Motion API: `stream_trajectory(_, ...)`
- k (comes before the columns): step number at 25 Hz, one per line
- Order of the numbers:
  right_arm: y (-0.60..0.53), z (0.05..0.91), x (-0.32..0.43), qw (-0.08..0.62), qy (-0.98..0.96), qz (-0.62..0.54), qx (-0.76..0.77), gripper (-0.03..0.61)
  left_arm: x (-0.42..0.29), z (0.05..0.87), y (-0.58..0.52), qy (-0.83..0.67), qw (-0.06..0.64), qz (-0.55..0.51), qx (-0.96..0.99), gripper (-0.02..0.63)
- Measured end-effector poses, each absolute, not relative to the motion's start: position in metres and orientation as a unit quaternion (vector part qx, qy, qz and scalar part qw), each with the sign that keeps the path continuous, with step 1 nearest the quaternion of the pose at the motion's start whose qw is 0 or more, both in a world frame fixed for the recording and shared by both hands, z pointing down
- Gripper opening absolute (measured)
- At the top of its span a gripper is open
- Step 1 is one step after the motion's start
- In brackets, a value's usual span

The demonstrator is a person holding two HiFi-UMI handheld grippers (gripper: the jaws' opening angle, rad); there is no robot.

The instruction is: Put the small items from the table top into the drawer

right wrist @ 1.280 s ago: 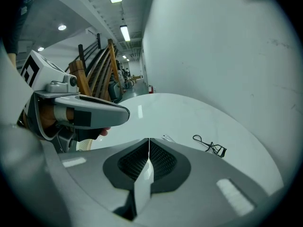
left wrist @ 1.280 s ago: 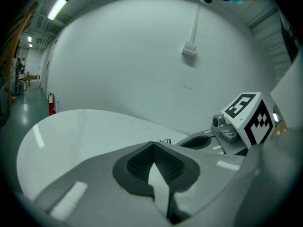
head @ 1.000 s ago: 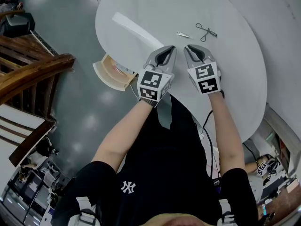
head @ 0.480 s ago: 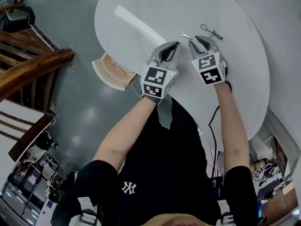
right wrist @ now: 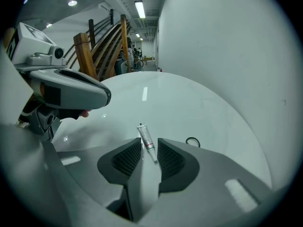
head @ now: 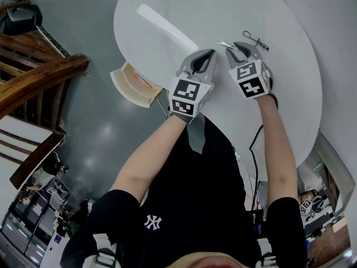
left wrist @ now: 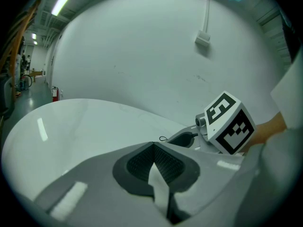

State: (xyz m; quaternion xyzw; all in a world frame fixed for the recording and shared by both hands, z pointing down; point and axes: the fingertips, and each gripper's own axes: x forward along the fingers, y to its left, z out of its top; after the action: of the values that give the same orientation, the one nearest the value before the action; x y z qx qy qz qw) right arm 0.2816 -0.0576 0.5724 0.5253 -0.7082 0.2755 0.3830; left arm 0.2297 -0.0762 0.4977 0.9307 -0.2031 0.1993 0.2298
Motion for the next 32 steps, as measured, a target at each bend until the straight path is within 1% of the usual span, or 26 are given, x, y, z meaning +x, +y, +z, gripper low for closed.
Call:
stream_trajectory(5, -0.056, 0.573, 0.277, 0.384, -0.706, 0.285, 0.523, 0.080, 0.228, 0.496, -0.078, -0.205, 0.231, 0.196, 0.931, 0.000)
stream_trajectory(11, -0.054, 0.572, 0.275, 0.363, -0.693, 0.301, 0.546, 0.077, 0.219, 0.497, -0.077, -0.208, 0.225, 0.200, 0.931, 0.000)
stream_trajectory(22, -0.043, 0.536, 0.264, 0.306, -0.686, 0.302, 0.587, 0.077, 0.205, 0.482, -0.068, -0.206, 0.212, 0.192, 0.936, 0.000)
stream_trajectory(32, -0.029, 0.511, 0.233, 0.279, -0.693, 0.297, 0.595, 0.078, 0.182, 0.465, -0.058, -0.211, 0.199, 0.185, 0.939, 0.000)
